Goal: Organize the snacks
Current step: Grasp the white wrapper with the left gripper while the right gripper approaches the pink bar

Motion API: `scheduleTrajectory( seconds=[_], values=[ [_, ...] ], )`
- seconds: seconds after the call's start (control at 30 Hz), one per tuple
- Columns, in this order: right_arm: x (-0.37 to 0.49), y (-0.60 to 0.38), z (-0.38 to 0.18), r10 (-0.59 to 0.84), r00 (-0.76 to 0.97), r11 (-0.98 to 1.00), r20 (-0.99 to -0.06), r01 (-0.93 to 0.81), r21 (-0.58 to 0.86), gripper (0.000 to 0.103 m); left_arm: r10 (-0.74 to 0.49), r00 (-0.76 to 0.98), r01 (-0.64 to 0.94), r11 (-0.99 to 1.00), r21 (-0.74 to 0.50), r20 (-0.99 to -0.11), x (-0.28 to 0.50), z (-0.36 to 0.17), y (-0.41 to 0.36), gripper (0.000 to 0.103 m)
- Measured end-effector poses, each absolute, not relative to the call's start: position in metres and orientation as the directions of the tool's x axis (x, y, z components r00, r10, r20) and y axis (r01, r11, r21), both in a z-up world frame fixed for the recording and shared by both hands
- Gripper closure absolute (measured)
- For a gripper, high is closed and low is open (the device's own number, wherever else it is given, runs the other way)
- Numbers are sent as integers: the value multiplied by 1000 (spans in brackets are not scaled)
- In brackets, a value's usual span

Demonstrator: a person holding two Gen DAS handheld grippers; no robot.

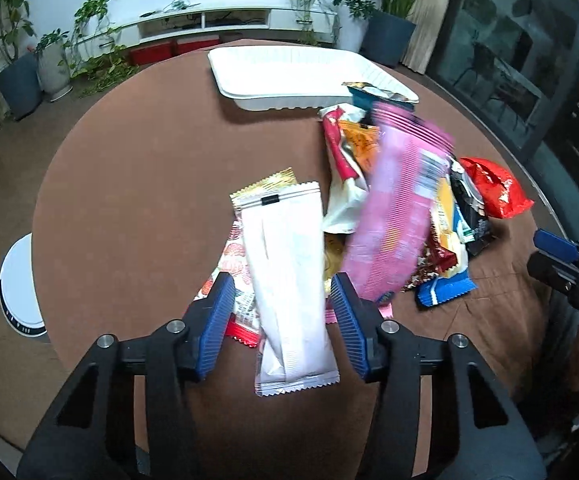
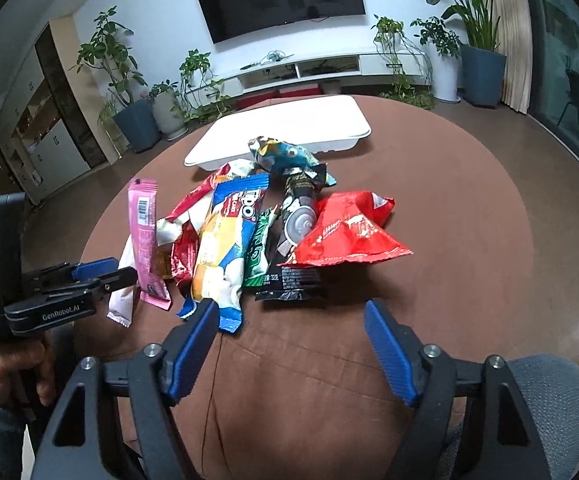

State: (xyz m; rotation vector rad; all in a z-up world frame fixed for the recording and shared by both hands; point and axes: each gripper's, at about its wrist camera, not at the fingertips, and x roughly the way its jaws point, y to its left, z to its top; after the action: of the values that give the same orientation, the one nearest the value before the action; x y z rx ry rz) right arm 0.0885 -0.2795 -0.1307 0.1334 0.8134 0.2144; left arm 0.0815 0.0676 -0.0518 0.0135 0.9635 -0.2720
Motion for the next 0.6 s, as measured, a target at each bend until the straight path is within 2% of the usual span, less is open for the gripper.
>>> scheduleTrajectory(
  seconds=[0.13, 0.2, 0.43, 0.6],
  values=[
    [88, -278, -132, 232, 666, 972, -709, -140, 187, 25, -171, 538, 193, 978, -77, -825, 83, -58, 59, 56],
    [89, -279, -133, 230, 663, 973, -713, -136, 188, 25, -153, 531, 183, 981, -63, -833, 82, -61, 58, 62],
    [89, -280, -134, 232, 657, 972, -717, -133, 193, 25, -177, 521, 169, 980, -103, -835, 83, -67, 61, 76],
    [90, -279, -135, 231, 659, 972, -716, -134, 191, 25, -190, 524, 163, 979, -121, -830, 77, -67, 63, 78]
  ],
)
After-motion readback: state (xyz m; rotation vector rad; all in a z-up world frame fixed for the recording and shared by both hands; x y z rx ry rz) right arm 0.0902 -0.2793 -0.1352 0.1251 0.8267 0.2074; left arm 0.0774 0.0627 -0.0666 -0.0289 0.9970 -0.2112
